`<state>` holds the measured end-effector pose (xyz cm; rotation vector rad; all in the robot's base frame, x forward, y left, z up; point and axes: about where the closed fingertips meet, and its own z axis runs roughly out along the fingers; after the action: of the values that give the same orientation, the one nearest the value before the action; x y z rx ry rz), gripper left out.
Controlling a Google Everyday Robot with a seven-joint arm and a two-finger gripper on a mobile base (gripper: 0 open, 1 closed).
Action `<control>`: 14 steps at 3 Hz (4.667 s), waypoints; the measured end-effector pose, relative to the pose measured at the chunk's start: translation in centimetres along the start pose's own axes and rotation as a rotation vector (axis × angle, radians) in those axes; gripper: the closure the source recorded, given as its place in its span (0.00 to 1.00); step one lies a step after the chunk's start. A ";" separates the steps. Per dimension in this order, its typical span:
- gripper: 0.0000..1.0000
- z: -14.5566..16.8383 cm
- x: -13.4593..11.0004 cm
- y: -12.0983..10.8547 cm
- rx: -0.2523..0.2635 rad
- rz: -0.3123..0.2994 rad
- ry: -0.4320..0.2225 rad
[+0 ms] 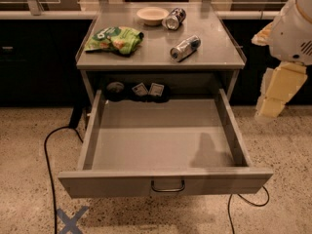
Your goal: Place redbull can into top drawer
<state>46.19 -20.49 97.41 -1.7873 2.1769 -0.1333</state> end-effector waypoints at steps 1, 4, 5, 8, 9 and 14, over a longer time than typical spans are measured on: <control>0.00 2.0 -2.0 -4.7 0.025 -0.075 0.007; 0.00 12.2 -6.4 -18.9 -0.057 -0.108 0.007; 0.00 11.8 -6.7 -21.1 0.000 -0.097 -0.017; 0.00 13.8 -7.9 -26.6 0.174 -0.084 -0.031; 0.00 15.6 -9.4 -29.9 0.253 -0.101 -0.047; 0.00 25.1 -12.3 -26.9 0.009 -0.205 -0.142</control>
Offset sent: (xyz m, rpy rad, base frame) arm 0.2157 0.0325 0.0151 -0.0320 -0.1051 0.1279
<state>81.12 -11.06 83.28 -1.9494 1.8913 -0.0610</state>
